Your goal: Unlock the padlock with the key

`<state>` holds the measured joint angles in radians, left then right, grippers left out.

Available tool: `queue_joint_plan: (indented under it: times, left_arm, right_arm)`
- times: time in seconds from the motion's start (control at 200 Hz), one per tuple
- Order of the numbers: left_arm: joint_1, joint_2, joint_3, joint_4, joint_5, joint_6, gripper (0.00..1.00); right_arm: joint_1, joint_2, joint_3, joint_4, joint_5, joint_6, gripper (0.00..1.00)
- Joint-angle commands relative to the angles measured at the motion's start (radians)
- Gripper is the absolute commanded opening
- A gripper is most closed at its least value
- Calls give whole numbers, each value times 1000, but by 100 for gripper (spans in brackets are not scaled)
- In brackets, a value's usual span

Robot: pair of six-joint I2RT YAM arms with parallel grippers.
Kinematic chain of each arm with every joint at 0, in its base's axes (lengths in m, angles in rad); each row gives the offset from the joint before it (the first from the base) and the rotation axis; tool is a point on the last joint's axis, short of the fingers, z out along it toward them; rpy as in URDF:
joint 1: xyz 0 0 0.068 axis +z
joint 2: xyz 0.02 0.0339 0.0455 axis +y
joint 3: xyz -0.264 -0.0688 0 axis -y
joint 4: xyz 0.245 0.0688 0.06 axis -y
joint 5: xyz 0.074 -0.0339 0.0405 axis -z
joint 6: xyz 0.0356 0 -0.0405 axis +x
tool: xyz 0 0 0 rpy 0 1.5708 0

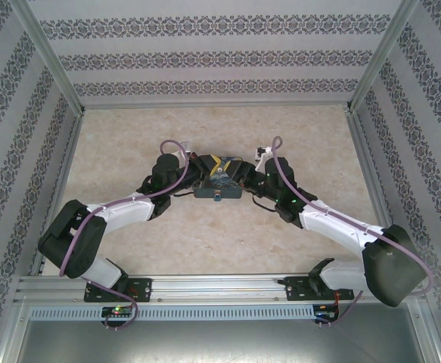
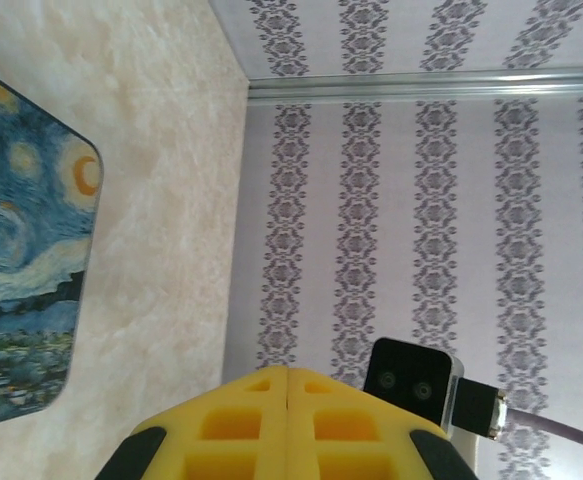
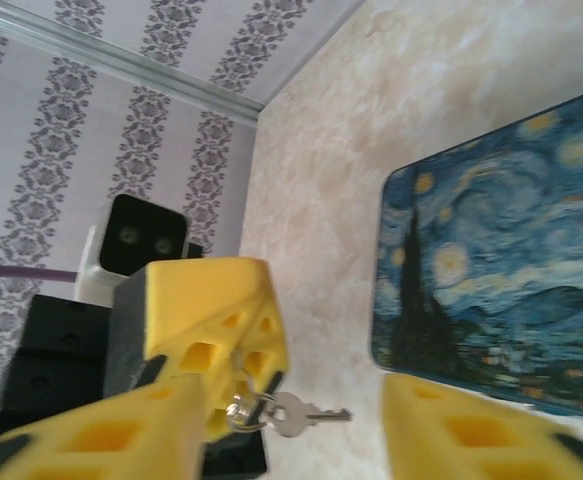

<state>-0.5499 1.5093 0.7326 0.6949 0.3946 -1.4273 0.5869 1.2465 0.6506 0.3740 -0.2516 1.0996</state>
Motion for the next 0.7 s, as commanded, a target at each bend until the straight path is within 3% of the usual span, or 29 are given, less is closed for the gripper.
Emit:
queue_joint_plan:
  times: [0.0, 0.075, 0.11, 0.285, 0.405, 0.535, 0.695]
  left_arm:
    - [-10, -55, 71, -140, -1, 209, 0]
    - [-10, -71, 115, -237, 0, 336, 0]
    - [-10, -78, 136, -273, 1, 393, 0]
    - [-10, -100, 227, -435, -31, 651, 0]
    - [-10, -106, 248, -454, -22, 758, 0]
    - [-10, -114, 239, -419, -3, 819, 0]
    - [-11, -117, 197, -293, -14, 796, 0]
  right_arm:
    - [-43, -57, -49, -17, -23, -22, 70]
    - [-74, -74, -67, -25, -46, -32, 96]
    - [-88, -77, -71, -32, -58, -35, 98]
    - [-142, -65, -80, 31, -133, -37, 98]
    - [-160, -42, -107, 186, -185, -16, 98]
    - [-173, 19, -139, 484, -278, 18, 96]
    - [-170, 91, -131, 671, -306, 50, 80]
